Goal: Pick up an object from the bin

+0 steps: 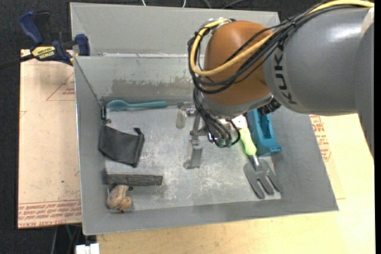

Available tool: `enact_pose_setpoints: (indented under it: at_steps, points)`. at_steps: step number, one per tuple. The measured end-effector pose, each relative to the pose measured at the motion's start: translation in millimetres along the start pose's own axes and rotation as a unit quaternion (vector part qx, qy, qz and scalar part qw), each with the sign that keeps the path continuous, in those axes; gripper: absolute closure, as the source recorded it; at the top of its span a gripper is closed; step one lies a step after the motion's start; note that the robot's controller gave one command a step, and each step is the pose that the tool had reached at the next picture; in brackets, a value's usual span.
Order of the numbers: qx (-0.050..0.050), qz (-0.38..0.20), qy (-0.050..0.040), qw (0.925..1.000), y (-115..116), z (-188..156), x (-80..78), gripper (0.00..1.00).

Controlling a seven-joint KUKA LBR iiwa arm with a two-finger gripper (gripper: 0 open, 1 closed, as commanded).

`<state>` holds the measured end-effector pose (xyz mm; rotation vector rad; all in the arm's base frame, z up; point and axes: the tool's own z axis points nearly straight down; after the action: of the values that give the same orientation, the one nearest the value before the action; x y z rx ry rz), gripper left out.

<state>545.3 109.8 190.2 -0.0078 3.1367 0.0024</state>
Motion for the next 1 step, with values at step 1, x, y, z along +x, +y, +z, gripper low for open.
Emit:
enact_pose_setpoints:
  at_steps: [1]
  points:
    - [-0.001,-0.020,0.0015,0.9998,16.0,9.4,41.1,0.00]
